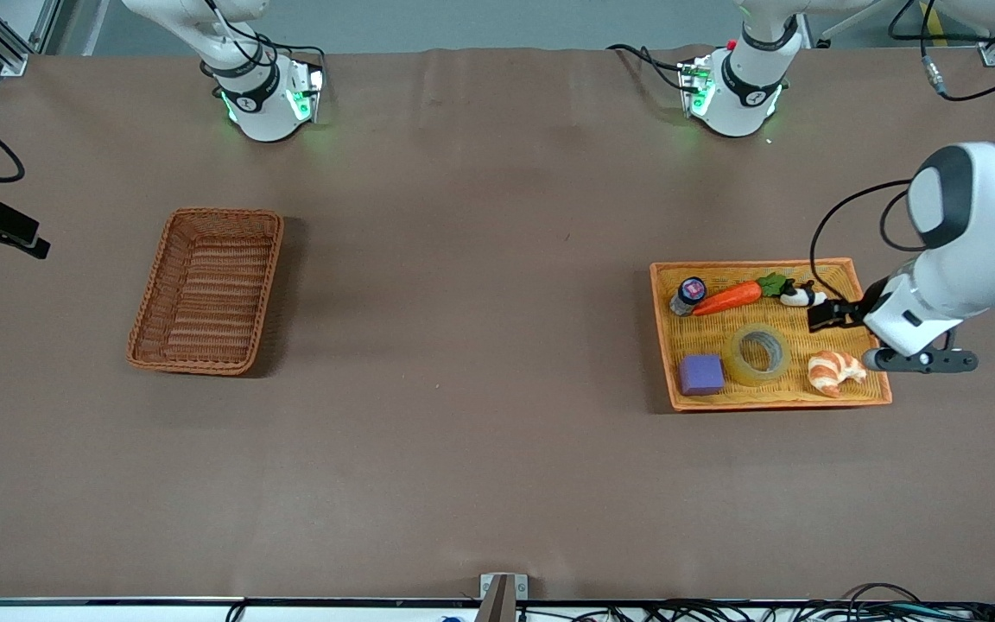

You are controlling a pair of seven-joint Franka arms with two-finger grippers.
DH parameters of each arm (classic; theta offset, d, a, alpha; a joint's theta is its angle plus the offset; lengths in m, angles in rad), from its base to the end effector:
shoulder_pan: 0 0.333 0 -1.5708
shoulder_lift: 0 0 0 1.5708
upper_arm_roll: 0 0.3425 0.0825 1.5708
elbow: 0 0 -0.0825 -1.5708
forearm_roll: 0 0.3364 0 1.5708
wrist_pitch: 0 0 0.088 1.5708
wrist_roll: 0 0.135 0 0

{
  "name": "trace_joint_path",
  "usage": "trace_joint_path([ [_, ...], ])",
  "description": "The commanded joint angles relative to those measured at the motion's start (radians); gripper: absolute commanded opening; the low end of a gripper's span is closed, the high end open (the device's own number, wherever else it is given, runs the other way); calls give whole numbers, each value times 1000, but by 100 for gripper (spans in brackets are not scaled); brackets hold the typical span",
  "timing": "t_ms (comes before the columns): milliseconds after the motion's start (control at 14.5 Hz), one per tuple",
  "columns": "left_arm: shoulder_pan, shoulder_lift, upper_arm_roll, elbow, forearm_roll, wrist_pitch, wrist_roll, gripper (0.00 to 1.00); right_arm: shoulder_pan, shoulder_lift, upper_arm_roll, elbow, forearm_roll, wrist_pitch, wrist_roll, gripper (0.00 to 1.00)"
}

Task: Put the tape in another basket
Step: 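Lower the left gripper onto the clear tape roll in the tray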

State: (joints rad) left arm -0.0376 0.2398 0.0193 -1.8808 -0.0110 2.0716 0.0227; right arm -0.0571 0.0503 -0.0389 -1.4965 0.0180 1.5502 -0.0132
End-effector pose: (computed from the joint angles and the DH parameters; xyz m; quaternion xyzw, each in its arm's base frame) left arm 0.5726 -0.0119 0.4015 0.9995 -0.0180 -0.0245 0.0025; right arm 0.5203 -0.0470 0.6268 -0.9991 0.0412 -0.0022 0.0079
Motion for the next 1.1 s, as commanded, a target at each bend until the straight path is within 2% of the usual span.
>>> trace_joint_path([
  [0, 4, 50, 4, -26, -9, 76, -9, 100, -12, 5, 5, 12, 16, -7, -13, 100],
  [345, 5, 154, 4, -29, -52, 136, -21, 100, -12, 6, 5, 10, 16, -2, -13, 100],
  [828, 2, 266, 4, -38, -53, 217, -26, 100, -13, 6, 5, 10, 16, -9, -13, 100],
  [897, 2, 275, 4, -40, -53, 235, -26, 92, -15, 6, 5, 10, 17, -10, -13, 100],
  [1034, 4, 288, 4, -40, -53, 239, -24, 59, -15, 6, 4, 10, 17, -9, -13, 100],
])
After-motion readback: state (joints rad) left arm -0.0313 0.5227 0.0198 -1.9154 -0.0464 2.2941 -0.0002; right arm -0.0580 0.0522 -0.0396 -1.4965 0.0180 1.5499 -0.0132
